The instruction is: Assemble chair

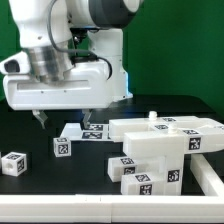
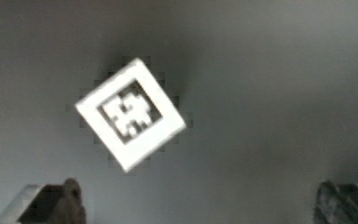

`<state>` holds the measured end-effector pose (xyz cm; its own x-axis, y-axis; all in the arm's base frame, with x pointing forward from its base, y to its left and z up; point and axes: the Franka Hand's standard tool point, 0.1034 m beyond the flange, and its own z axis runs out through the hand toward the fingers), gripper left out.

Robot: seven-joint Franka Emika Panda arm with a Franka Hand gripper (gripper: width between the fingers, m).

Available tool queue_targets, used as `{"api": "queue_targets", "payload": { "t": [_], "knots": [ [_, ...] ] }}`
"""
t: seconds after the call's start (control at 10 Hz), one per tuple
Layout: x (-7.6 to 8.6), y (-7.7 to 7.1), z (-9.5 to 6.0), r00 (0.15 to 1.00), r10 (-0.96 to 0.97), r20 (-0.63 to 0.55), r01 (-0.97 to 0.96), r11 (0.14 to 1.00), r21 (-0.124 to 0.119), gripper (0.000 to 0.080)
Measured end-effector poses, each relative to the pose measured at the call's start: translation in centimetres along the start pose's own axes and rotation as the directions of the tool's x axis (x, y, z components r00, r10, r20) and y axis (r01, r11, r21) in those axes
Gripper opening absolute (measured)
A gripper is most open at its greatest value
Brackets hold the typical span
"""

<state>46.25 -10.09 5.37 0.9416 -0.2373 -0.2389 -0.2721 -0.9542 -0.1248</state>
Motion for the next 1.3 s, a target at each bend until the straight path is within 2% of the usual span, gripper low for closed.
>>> {"api": "queue_targets", "payload": {
  "t": [0.2,0.4,0.5,0.6,0.8,0.9,1.0,1.2,1.3],
  "knots": [
    [0.3,-0.5,0.0,0.999,0.037,0.006,-0.037,0.999,-0.012,0.0649],
    [0.2,-0.2,0.2,0.999,0.041,0.018,-0.04,0.999,-0.01,0.0649],
    [-0.4,0.0,0.3,0.986,0.081,0.144,-0.083,0.997,0.009,0.0649],
    [0.5,0.5,0.4,0.97,0.09,0.226,-0.093,0.996,0.005,0.0649],
    [1.4,0.8,0.8,0.9,0.139,0.413,-0.14,0.99,-0.029,0.0649],
    [1.5,0.6,1.4,0.896,0.155,0.416,-0.15,0.988,-0.045,0.0649],
    [0.4,0.4,1.2,0.859,0.155,0.488,-0.157,0.987,-0.037,0.0649],
    [0.5,1.1,1.5,0.817,0.163,0.553,-0.167,0.985,-0.042,0.0649],
    [0.4,1.3,1.9,0.822,0.098,0.561,-0.091,0.995,-0.042,0.0649]
  ]
}}
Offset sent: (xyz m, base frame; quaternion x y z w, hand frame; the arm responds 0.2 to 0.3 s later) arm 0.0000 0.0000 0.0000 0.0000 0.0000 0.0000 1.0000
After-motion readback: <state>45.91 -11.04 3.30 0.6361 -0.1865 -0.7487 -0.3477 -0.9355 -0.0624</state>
